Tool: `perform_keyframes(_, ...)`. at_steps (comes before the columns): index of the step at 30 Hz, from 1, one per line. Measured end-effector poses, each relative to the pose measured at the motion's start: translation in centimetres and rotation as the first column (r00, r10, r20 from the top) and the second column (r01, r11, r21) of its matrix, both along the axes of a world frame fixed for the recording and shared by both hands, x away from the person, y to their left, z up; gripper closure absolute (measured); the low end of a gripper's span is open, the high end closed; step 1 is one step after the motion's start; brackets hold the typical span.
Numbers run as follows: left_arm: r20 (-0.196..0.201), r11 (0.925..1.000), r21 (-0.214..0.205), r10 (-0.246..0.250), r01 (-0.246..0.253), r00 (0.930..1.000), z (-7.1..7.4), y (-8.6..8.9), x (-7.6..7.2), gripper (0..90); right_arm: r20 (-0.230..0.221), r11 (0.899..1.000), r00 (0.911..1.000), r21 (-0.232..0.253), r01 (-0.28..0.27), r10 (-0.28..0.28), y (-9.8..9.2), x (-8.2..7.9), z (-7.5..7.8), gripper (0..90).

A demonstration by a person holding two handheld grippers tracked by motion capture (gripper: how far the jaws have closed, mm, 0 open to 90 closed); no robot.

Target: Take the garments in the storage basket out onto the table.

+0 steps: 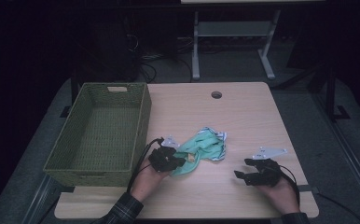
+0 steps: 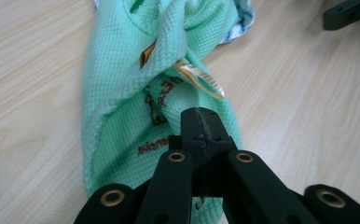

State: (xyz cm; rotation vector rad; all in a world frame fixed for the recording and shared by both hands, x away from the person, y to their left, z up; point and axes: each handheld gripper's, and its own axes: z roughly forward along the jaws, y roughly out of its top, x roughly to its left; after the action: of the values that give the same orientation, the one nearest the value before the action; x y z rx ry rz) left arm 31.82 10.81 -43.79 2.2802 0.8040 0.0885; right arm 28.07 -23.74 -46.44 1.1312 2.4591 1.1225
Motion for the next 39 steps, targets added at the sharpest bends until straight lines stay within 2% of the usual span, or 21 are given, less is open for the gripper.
perform_keyframes(1, -0.001, 1.0, 0.003, 0.002, -0.002, 1.0, -0.1, 0.0, 0.0, 89.6, -0.004, 1.0, 1.0, 0.017, -0.003, 0.003, 0.3, 0.0, 0.2, 34.8)
perform_keyframes(5, -0.023, 0.9995, 0.032, -0.008, 0.009, 0.9997, -0.9, -0.1, 0.3, 89.5, 0.003, 0.999, 0.9991, 0.031, -0.041, 0.041, 1.3, 0.3, 0.7, 40.9)
perform_keyframes(7, -0.033, 0.9995, 0.032, 0.002, -0.001, 0.9995, -1.2, -0.2, 0.4, 89.5, 0.006, 0.997, 0.9979, 0.036, -0.064, 0.064, 1.8, 0.5, 0.8, 44.2)
perform_keyframes(10, -0.045, 0.9981, 0.06, -0.007, 0.01, 0.999, -1.7, -0.3, 0.6, 89.5, 0.01, 0.994, 0.9951, 0.045, -0.099, 0.098, 2.9, 0.9, 1.1, 49.0)
perform_keyframes(12, -0.057, 0.999, 0.044, -0.008, 0.01, 0.9983, -2.0, -0.3, 0.7, 89.5, 0.003, 0.992, 0.993, 0.049, -0.118, 0.118, 3.8, 1.1, 1.2, 51.5)
perform_keyframes(17, -0.063, 0.9991, 0.039, -0.013, 0.015, 0.9979, -2.0, -0.4, 0.7, 89.5, 0.0, 0.985, 0.9867, 0.055, -0.162, 0.163, 5.9, 1.7, 1.5, 56.5)
perform_keyframes(19, -0.071, 0.9997, 0.024, -0.001, 0.002, 0.9975, -2.1, -0.4, 0.7, 89.4, 0.005, 0.983, 0.9844, 0.06, -0.176, 0.176, 6.6, 2.1, 1.6, 58.1)
perform_keyframes(25, -0.078, 0.9992, 0.03, -0.023, 0.025, 0.9967, -2.0, -0.3, 0.8, 89.5, 0.007, 0.977, 0.9791, 0.067, -0.203, 0.203, 8.7, 3.4, 1.7, 60.3)
perform_keyframes(26, -0.085, 1.0, 0.006, -0.007, 0.007, 0.9963, -2.1, -0.6, 0.6, 89.5, 0.002, 0.976, 0.9781, 0.068, -0.208, 0.208, 9.1, 3.7, 1.6, 60.3)
perform_keyframes(31, -0.099, 0.9985, 0.001, -0.055, 0.055, 0.9936, -2.2, -1.1, 0.4, 89.4, -0.026, 0.977, 0.9771, 0.044, -0.21, 0.211, 10.5, 4.7, 0.9, 60.3)
perform_keyframes(33, -0.098, 0.9983, -0.01, -0.058, 0.057, 0.9935, -2.2, -1.5, 0.2, 89.0, -0.035, 0.977, 0.9771, 0.039, -0.209, 0.21, 10.9, 5.0, 0.5, 60.6)
perform_keyframes(36, -0.098, 0.997, -0.001, -0.077, 0.078, 0.9922, -2.0, -1.6, 0.1, 86.1, -0.049, 0.979, 0.9783, 0.029, -0.2, 0.201, 11.1, 5.1, 0.1, 60.6)
perform_keyframes(39, -0.089, 0.9956, -0.043, -0.086, 0.083, 0.9923, -1.6, -1.4, 0.1, 79.8, -0.064, 0.982, 0.9802, 0.02, -0.187, 0.188, 11.1, 5.1, -0.1, 62.3)
